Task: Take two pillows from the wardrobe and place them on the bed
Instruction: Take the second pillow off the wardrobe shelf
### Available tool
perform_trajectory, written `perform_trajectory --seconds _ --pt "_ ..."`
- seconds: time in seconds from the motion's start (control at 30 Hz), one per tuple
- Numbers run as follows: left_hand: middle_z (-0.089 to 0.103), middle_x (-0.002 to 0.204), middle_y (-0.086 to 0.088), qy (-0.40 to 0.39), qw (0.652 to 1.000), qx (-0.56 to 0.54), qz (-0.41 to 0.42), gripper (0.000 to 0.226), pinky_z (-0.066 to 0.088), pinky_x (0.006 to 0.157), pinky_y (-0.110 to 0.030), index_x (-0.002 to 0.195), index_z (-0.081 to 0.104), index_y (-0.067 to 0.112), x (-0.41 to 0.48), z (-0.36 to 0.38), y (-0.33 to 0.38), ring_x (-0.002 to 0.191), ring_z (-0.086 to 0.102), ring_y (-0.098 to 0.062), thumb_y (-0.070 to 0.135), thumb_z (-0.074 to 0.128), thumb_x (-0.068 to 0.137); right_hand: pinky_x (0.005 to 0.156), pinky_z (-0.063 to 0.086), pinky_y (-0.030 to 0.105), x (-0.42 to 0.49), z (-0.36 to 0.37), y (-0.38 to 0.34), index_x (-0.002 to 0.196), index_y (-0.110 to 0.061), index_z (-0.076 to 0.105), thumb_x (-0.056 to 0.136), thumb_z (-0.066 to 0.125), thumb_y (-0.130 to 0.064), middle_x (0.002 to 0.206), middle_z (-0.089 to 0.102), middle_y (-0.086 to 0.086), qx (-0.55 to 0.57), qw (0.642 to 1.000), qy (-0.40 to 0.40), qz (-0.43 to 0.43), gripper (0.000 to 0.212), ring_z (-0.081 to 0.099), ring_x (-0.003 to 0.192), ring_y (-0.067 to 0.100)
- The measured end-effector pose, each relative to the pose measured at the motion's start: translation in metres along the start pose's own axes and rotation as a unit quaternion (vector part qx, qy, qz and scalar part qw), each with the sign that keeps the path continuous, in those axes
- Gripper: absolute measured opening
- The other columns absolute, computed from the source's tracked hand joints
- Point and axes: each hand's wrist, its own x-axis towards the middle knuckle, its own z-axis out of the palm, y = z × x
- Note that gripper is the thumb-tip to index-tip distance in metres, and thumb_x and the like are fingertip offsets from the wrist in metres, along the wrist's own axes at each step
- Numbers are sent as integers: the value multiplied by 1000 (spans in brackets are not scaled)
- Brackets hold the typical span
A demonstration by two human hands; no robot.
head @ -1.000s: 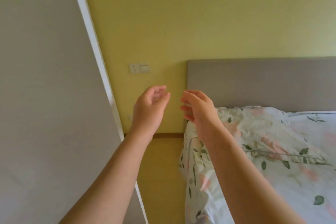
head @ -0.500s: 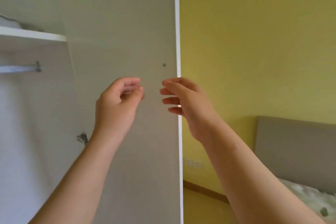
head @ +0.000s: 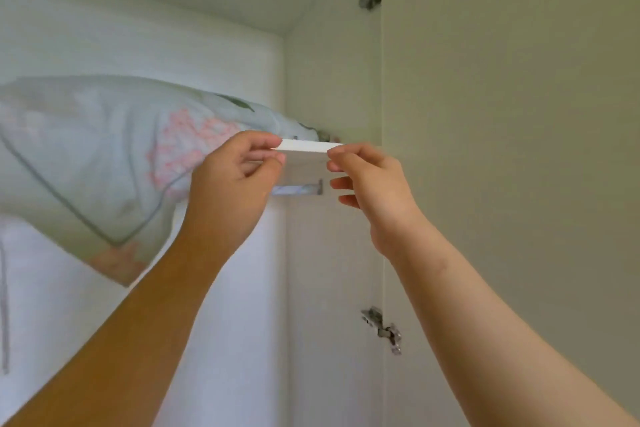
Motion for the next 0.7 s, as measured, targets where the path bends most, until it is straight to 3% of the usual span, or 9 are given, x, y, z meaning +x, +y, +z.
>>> perform_trajectory --seconds 0.1,0.23,0.33,0.4,0.5,0.6,0.7 --pt "64 82 16 23 997 69 24 19 46 71 -7 88 62 31 18 -39 -7 78 63 -5 12 57 88 53 43 9 19 46 0 69 -22 55 89 53 -12 74 55 -9 16 999 -31 -27 21 50 68 7" --pt "64 84 17 58 990 124 24 21 49 78 -16 86 61 35 41 -81 -16 84 65 -8 15 57 88 59 38 17 35 94 4 69 -23 56 87 54 -12 72 56 -9 -10 997 -53 -60 21 49 66 6" --pt "63 90 18 73 972 219 46 20 42 74 -4 96 63 29 54 -104 -24 83 59 6 14 52 91 66 41 18 46 121 9 79 -21 59 85 54 -14 92 65 2 -33 994 -67 -80 11 54 77 10" --pt "63 113 7 70 920 376 84 28 40 86 -15 111 62 22 64 -122 -35 104 55 -6 9 48 91 79 45 24 53 137 14 94 -24 61 83 58 -18 115 60 5 -96 988 -64 -106 13 55 93 15" --pt "43 143 0 28 816 571 90 42 31 104 -41 126 53 26 79 -149 -54 133 30 -28 12 55 87 103 31 37 63 160 16 123 -31 51 78 64 -30 138 41 -3 -259 949 -61 -169 47 36 126 24" --pt "20 155 3 -25 772 635 22 63 19 112 -44 140 31 35 85 -165 -66 142 14 -26 32 59 84 106 20 43 70 181 18 136 -37 30 75 65 -39 150 22 -5 -360 903 -89 -217 70 20 136 26" --pt "30 151 6 -25 739 672 40 62 14 113 -41 143 24 34 91 -168 -78 140 24 -19 37 52 87 108 19 45 77 202 29 141 -38 19 79 62 -36 155 12 2 -434 861 -75 -253 76 14 140 30"
